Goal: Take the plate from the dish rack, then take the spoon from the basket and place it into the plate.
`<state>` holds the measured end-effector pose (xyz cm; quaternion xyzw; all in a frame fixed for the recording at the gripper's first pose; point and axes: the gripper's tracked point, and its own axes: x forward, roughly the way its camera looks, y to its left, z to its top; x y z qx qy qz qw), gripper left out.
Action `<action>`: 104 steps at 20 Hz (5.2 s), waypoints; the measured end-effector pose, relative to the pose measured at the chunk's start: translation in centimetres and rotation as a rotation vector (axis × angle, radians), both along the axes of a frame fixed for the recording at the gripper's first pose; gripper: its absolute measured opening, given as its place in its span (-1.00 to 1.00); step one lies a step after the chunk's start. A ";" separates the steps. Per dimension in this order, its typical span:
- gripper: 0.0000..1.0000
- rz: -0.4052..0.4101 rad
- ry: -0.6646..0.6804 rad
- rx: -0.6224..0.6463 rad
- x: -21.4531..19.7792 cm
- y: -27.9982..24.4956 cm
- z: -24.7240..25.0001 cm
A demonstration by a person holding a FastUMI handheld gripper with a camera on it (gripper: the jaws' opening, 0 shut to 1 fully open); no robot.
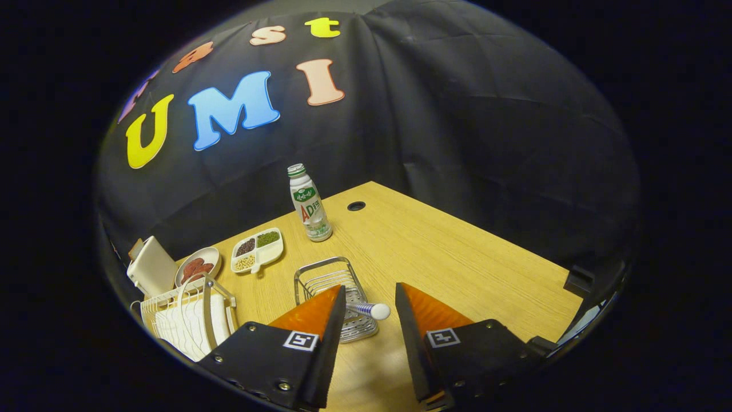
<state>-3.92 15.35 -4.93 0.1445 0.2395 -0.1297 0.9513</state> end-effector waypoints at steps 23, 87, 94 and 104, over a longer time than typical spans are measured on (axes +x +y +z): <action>-0.72 0.132 -0.087 -0.298 0.2 3.0 10.0; 0.95 0.792 -0.065 -0.203 -15.5 25.7 7.7; 0.94 0.615 -0.295 -0.244 -11.5 20.8 17.5; 0.93 0.456 -0.649 -0.232 -6.3 12.8 28.8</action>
